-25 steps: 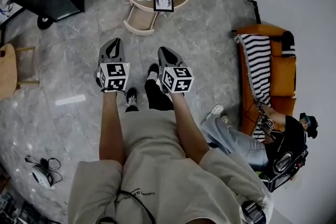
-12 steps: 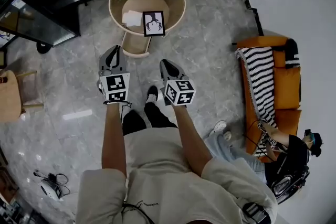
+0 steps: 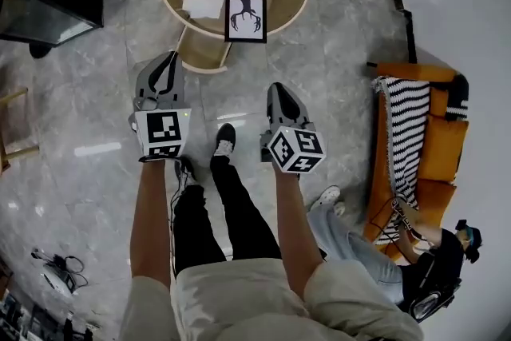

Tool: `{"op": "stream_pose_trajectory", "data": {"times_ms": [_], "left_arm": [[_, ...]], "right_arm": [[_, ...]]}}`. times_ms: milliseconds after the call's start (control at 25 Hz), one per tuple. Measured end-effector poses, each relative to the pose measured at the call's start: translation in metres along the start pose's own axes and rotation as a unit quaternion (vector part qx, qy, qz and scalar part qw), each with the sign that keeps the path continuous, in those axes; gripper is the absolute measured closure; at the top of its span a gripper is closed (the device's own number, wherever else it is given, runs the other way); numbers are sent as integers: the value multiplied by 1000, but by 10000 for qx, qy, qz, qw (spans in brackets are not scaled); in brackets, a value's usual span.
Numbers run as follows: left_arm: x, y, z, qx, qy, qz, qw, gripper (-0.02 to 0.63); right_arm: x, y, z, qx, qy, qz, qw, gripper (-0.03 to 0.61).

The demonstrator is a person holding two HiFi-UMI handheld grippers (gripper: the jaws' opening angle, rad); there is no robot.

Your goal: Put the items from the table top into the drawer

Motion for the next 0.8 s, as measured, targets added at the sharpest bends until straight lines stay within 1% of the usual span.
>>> {"op": "stream_pose_trajectory", "data": {"times_ms": [120, 200, 280, 360, 440, 520, 640, 720, 800], "left_arm": [[7, -44, -20, 243, -96, 83, 9996, 591], [14, -69, -34, 410, -210, 146, 9988, 591], [19, -91, -51, 657, -259, 387, 9968, 591], [25, -115, -67, 877, -306, 742, 9929, 591], [30, -140, -86, 1027, -461, 960, 9890, 591], [31, -161, -107, 1307, -619, 1088, 9835, 591], [28, -193, -134, 1792, -667, 1256, 9735, 591], [27, -219, -149, 2052, -687, 1291, 9677, 591], [27, -246, -164, 2270, -710, 1235, 9634, 591]], "right_arm": [[5, -24, -26, 77, 94, 377, 9992, 535], [9, -41, -43, 157, 155, 506, 9985, 535], [15, -59, -63, 314, 213, 626, 9973, 535], [22, -77, -84, 523, 249, 760, 9954, 535], [30, -89, -108, 827, 295, 903, 9920, 535], [36, -96, -137, 1242, 384, 1116, 9852, 535], [46, -109, -181, 1739, 559, 1473, 9721, 535], [54, -121, -210, 1900, 623, 1742, 9642, 535], [63, -131, -236, 1967, 567, 2087, 9563, 535]]}}
Point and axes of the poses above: the fingertips, and each gripper's own axes: z backward along the fingers, x to its right, y out of its top, the point moved 5 cm from there along z, backward along the fingers, and after that the axes turned 5 degrees about -z, right-handed, at the moved point
